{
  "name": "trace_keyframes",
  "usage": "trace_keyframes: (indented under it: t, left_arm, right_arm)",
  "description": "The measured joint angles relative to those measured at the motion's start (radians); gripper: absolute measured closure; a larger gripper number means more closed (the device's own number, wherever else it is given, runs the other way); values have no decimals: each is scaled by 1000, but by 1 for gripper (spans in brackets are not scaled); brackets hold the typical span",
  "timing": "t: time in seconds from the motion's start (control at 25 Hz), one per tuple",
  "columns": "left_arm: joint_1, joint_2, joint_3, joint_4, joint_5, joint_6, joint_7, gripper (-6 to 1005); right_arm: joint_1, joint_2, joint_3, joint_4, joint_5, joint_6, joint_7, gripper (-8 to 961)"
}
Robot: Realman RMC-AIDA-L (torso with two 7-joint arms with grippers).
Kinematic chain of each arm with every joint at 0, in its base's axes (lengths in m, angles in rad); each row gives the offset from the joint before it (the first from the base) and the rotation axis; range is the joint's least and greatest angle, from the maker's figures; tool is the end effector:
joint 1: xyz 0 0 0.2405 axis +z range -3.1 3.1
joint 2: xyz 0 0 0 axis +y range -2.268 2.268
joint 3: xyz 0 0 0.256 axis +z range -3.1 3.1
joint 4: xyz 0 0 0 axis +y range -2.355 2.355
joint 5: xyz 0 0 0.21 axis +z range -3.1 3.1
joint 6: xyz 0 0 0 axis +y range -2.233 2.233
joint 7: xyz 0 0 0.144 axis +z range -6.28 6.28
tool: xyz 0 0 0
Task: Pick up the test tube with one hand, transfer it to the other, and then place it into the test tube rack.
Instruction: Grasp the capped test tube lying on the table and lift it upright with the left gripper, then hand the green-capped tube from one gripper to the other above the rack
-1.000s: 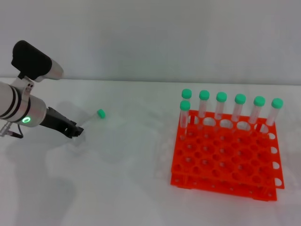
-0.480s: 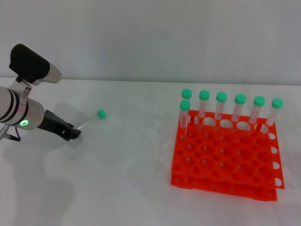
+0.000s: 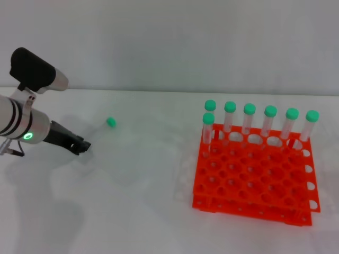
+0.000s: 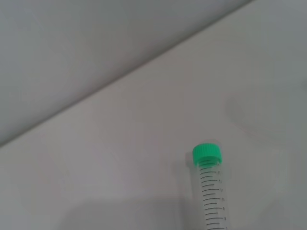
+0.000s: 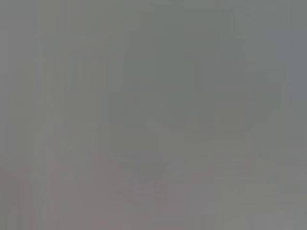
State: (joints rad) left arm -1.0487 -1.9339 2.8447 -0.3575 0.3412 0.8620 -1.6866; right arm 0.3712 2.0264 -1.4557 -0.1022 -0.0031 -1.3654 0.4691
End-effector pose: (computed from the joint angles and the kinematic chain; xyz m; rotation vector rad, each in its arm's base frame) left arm -0.3014 0.4479 0.0345 -2.3170 -0.8671 0.2996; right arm 0.3497 0.3117 0.0460 -1.4918 0.5488 0.9222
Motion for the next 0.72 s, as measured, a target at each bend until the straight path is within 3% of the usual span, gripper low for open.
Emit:
trace_keyframes:
  t: [0.24, 0.44, 0.72]
  left_arm:
    - [2, -25, -1, -7, -178, -96, 89, 799]
    - [36, -61, -1, -1, -595, -163, 407, 793]
    - [109, -135, -1, 72, -1207, -85, 993, 786]
  right_arm:
    - [-5, -2, 0, -3, 3, 0, 25, 84]
    - [-2, -6, 0, -1, 4, 6, 90, 84]
    - [-4, -9, 0, -4, 5, 5, 128, 84]
